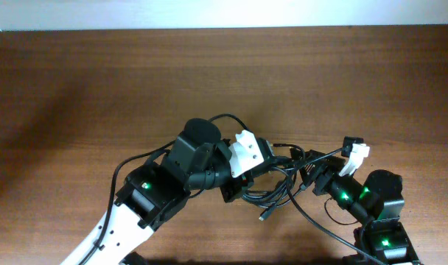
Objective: Untangle cables
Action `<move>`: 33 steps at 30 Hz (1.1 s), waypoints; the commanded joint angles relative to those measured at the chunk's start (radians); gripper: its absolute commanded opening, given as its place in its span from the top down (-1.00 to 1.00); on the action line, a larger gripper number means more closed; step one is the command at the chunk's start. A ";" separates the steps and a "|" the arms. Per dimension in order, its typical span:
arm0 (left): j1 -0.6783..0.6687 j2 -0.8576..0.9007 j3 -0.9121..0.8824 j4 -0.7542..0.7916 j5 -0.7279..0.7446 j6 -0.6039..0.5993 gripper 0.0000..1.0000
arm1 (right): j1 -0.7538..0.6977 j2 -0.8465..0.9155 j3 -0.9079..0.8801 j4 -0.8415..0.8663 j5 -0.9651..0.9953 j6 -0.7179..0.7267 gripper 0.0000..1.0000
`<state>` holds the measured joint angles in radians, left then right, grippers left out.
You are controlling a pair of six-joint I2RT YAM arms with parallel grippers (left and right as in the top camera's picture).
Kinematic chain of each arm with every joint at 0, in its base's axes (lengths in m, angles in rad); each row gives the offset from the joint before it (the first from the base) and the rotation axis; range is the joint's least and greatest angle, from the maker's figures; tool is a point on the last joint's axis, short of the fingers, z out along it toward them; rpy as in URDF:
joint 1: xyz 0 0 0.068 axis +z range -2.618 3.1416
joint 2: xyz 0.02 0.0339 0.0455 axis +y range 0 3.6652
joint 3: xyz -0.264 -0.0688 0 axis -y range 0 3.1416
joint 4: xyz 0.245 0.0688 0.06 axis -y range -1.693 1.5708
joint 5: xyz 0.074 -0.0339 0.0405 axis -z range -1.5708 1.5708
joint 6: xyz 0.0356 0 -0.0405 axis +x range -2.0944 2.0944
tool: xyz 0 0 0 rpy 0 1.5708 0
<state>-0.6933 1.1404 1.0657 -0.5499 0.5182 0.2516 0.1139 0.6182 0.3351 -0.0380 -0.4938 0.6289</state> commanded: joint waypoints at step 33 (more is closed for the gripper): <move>-0.002 0.024 0.012 0.216 -0.220 0.011 1.00 | -0.003 -0.003 0.008 0.237 -0.350 -0.137 -0.21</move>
<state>-0.6922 1.1549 1.0660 -0.3462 0.2825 0.2520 0.1116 0.6201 0.3344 0.1749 -0.7708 0.5106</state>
